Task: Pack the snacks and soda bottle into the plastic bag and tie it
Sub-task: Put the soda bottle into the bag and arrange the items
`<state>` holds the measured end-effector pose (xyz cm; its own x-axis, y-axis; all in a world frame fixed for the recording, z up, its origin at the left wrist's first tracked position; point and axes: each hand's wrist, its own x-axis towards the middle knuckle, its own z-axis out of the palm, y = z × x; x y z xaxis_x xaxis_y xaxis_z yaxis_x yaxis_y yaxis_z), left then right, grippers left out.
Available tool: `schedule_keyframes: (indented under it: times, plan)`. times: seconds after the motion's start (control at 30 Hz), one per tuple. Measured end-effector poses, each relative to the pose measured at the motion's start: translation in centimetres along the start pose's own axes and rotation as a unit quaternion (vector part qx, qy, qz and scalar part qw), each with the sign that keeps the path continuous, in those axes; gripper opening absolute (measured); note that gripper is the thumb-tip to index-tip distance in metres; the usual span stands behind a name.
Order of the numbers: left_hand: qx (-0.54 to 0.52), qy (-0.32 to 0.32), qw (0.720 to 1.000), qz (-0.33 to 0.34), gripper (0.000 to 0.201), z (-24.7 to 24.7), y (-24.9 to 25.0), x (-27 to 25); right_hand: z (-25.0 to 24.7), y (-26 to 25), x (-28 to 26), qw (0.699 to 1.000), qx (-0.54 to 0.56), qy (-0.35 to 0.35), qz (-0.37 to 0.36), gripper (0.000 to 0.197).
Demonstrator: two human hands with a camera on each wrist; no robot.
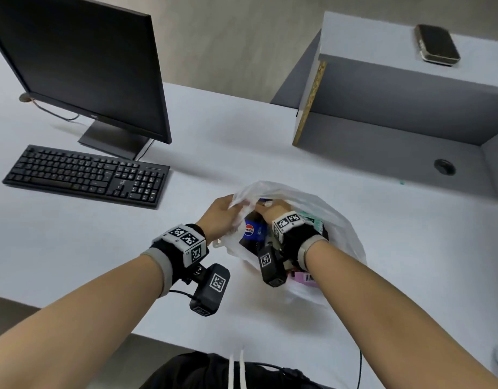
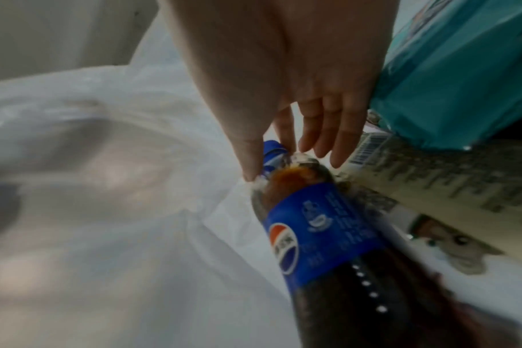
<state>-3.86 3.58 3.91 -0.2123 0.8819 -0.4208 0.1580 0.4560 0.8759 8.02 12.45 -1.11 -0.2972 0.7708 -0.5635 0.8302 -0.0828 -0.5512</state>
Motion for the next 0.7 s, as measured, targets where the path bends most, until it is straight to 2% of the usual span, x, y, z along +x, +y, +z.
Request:
schedule_keyframes:
  times: [0.07,0.17,0.23,0.33,0.4,0.47,0.53,0.57,0.7]
  plan:
    - [-0.014,0.015,1.0,-0.015,0.022,-0.6,-0.5,0.3,1.2,0.5,-0.2,0.999,-0.029,-0.02,0.011,0.051]
    - [-0.046,0.07,0.996,-0.029,0.029,-1.3,-1.1,1.1,2.0,1.4,-0.6,0.994,-0.094,-0.037,-0.046,0.066]
    - [-0.066,0.098,0.992,-0.031,0.034,-1.5,-0.9,1.7,1.7,2.2,-1.4,0.991,-0.122,-0.042,-0.024,0.054]
    - [-0.083,0.092,0.992,-0.029,0.023,-1.5,0.0,2.5,-0.4,4.1,-2.2,0.987,-0.147,0.06,0.018,0.03]
    - [-0.085,0.083,0.993,-0.027,0.015,-1.2,0.7,2.8,-1.6,5.5,-2.6,0.986,-0.119,0.104,0.056,0.02]
    - [-0.067,0.081,0.994,-0.024,0.012,-0.8,0.8,3.3,-2.4,7.2,-2.7,0.985,-0.071,0.12,0.098,0.04]
    - [-0.05,0.078,0.995,-0.021,0.013,-0.5,0.9,3.7,-2.7,8.0,-2.7,0.981,-0.036,0.125,0.147,0.074]
    - [-0.039,0.076,0.996,-0.02,0.015,-0.3,1.0,3.9,-2.8,8.2,-2.6,0.979,-0.03,0.125,0.157,0.08]
    - [-0.022,0.097,0.995,0.005,0.025,0.3,1.4,4.3,-5.0,8.3,-3.5,0.974,-0.082,0.14,0.159,0.043]
